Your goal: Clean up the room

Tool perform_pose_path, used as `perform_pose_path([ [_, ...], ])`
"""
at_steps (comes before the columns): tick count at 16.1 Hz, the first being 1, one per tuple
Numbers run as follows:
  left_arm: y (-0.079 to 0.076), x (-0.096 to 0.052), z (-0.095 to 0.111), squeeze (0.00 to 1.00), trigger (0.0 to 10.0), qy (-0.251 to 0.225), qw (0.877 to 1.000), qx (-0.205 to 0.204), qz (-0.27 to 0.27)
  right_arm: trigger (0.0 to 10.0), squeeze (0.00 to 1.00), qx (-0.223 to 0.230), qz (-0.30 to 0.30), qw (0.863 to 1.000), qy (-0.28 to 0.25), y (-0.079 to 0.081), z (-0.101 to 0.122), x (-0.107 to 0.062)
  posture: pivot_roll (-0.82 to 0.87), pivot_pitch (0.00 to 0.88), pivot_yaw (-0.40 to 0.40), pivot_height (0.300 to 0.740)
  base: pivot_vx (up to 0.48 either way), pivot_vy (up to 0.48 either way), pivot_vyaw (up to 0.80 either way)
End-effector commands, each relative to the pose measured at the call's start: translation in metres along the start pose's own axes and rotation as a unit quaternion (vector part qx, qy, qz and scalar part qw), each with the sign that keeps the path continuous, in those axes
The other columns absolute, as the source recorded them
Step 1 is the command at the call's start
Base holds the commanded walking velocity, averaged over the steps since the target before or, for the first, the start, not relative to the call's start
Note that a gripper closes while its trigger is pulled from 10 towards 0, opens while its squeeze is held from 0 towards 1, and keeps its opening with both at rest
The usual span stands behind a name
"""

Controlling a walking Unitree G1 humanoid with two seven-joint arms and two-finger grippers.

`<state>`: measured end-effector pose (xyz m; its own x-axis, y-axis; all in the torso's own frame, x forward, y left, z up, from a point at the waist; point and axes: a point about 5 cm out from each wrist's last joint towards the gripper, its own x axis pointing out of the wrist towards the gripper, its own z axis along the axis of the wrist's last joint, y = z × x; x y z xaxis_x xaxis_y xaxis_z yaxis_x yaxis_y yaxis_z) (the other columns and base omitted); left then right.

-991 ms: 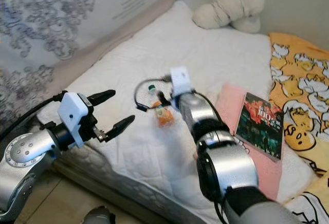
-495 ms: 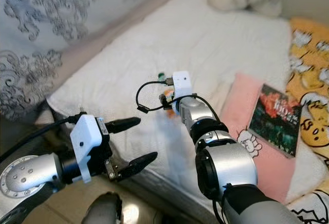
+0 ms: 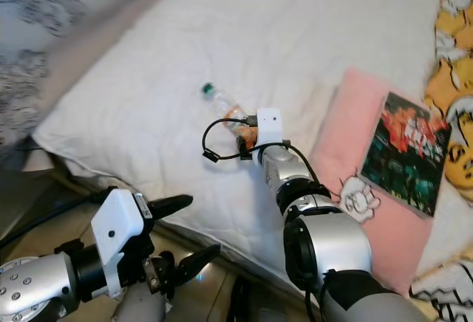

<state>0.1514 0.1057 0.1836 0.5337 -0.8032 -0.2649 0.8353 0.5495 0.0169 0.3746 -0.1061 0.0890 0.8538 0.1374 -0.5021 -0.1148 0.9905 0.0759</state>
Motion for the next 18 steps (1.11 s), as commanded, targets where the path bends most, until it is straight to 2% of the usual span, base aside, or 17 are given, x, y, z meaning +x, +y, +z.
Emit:
perform_pose_path([
  [1,-0.007,-0.002,0.001,0.0,10.0,0.0,1.0,-0.005,-0.012,10.0,0.0,0.027,0.004,0.999,0.045,-0.002,-0.024,-0.001,0.51,0.338,-0.107,0.735,0.0,0.0,0.0],
  [2,-0.007,-0.002,0.001,0.0,10.0,0.001,1.0,-0.008,-0.01,10.0,0.0,0.033,0.006,0.998,0.046,-0.002,-0.026,-0.001,0.51,0.334,-0.109,0.735,0.0,0.0,0.0],
  [3,-0.007,-0.002,0.001,0.0,10.0,0.002,1.0,-0.009,-0.009,5.8,0.0,0.034,0.005,0.998,0.048,-0.002,-0.027,-0.001,0.51,0.334,-0.109,0.735,0.0,0.0,0.0],
  [4,-0.004,0.0,0.0,0.0,10.0,0.008,1.0,-0.008,-0.007,0.0,0.0,0.019,0.007,0.999,0.044,-0.003,-0.026,-0.001,0.49,0.318,-0.116,0.735,0.0,0.0,0.0],
  [6,-0.002,0.002,-0.001,0.0,10.0,0.01,1.0,-0.008,-0.004,0.0,0.0,0.01,0.012,0.999,0.037,-0.003,-0.023,-0.001,0.48,0.31,-0.118,0.735,0.0,0.0,0.0],
  [9,-0.001,0.007,-0.006,0.0,10.0,0.014,1.0,-0.013,-0.006,0.0,0.0,-0.039,0.026,0.999,0.009,0.001,-0.011,0.0,0.45,0.282,-0.126,0.735,0.0,0.0,0.0],
  [10,-0.001,0.009,-0.007,0.0,10.0,0.014,1.0,-0.011,-0.009,0.0,0.0,-0.05,0.027,0.998,-0.02,0.005,0.0,0.0,0.45,0.263,-0.133,0.735,0.0,0.0,0.0],
  [11,0.0,0.013,-0.008,0.0,10.0,0.012,1.0,-0.009,-0.012,0.0,0.0,-0.047,0.022,0.996,-0.072,0.008,0.019,-0.001,0.43,0.222,-0.144,0.735,0.0,0.0,0.0],
  [12,0.003,0.017,-0.009,0.0,10.0,0.011,1.0,-0.006,-0.013,0.0,0.0,-0.041,0.024,0.989,-0.137,0.011,0.04,-0.004,0.43,0.19,-0.151,0.735,0.0,0.0,0.0],
  [13,0.006,0.02,-0.011,0.0,10.0,0.01,1.0,-0.003,-0.012,0.0,0.0,-0.057,0.026,0.981,-0.181,0.012,0.054,-0.008,0.41,0.156,-0.151,0.735,0.0,0.0,0.0],
  [15,0.012,0.024,-0.012,0.0,10.0,0.005,1.0,0.002,-0.013,0.0,0.0,-0.057,0.023,0.975,-0.215,0.005,0.06,-0.012,0.4,0.12,-0.152,0.735,0.0,0.0,0.0],
  [17,0.028,0.032,-0.017,0.0,10.0,0.009,1.0,0.019,-0.013,0.0,0.0,-0.049,0.004,0.97,-0.239,-0.011,0.062,-0.016,0.37,0.029,-0.137,0.735,0.0,0.0,0.0],
  [18,0.029,0.033,-0.018,0.0,10.0,0.009,1.0,0.024,-0.013,0.0,0.0,-0.046,-0.001,0.967,-0.25,-0.015,0.063,-0.018,0.37,0.029,-0.137,0.735,0.0,0.0,0.0],
])
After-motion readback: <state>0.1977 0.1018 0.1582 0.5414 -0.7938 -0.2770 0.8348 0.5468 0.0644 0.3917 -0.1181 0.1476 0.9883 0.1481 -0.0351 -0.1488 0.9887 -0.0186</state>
